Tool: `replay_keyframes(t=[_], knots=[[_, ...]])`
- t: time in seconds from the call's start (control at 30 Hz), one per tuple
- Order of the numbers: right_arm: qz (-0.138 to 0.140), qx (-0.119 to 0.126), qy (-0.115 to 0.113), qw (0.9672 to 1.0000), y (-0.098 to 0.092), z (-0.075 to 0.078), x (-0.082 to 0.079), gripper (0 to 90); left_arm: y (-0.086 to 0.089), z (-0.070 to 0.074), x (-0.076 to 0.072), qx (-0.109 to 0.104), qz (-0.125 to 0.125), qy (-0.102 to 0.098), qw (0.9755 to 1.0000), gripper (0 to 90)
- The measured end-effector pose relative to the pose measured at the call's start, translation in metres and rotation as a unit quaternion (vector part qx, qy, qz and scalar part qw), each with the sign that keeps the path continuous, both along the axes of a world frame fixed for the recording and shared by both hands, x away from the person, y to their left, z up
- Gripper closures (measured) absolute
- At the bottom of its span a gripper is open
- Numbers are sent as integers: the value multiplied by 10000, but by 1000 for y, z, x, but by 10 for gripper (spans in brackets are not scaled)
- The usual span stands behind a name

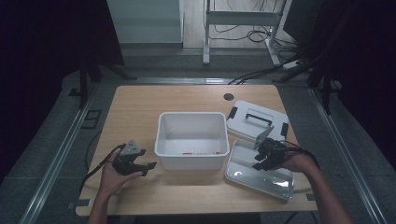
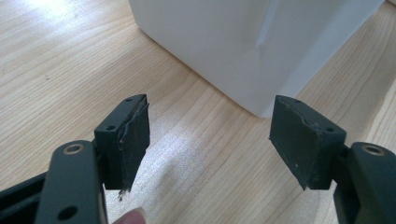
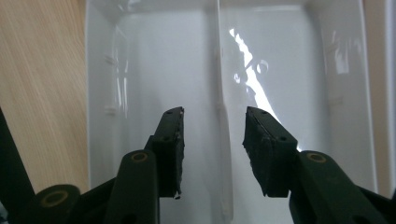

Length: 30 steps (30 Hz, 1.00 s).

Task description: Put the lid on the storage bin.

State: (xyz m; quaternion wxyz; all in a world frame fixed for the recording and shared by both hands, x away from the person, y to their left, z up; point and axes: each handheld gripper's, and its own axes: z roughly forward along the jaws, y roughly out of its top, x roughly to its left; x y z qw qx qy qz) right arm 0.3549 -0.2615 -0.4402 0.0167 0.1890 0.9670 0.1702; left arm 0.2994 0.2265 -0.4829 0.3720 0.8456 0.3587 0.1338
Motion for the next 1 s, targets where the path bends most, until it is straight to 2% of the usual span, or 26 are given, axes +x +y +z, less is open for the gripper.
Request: replay_keyframes(t=[0.27, 0.4, 0.57, 0.73, 0.87, 1.0], knots=[[-60, -163, 137, 9998, -9, -13, -1, 619, 0, 0, 0, -6, -2, -3, 10000, 290], [-56, -270, 279, 9992, -10, -22, 1, 672, 0, -1, 0, 2, -8, 1, 10000, 290], [-8, -363, 276, 9990, -9, -27, 3, 739, 0, -1, 0, 7, -12, 5, 10000, 290], [-50, -410, 279, 9988, -8, -28, 4, 842, 0, -1, 0, 7, -11, 3, 10000, 290], [3, -535, 345, 9980, -7, -32, 4, 869, 0, -1, 0, 2, -10, -1, 10000, 290], [69, -525, 281, 9982, -6, -32, 3, 886, 0, -1, 0, 11, -11, 1, 10000, 290]])
